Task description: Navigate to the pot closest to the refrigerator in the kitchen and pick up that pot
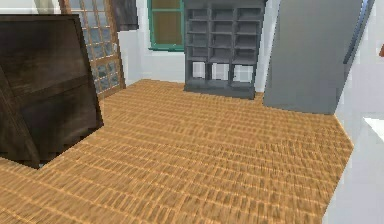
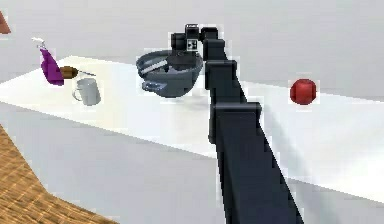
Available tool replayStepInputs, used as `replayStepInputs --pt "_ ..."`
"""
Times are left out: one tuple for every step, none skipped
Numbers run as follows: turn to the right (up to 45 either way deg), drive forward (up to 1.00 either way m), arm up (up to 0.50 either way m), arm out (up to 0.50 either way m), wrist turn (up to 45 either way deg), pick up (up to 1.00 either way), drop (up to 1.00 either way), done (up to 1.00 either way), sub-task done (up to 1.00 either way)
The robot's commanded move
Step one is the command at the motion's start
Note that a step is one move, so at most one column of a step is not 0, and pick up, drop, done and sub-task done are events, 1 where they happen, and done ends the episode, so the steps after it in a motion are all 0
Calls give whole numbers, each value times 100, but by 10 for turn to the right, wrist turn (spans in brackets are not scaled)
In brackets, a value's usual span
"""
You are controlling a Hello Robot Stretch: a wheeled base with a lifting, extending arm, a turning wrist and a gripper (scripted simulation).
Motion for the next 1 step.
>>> replayStepInputs --pt "0 0 0 0 0 0 0 100 0"
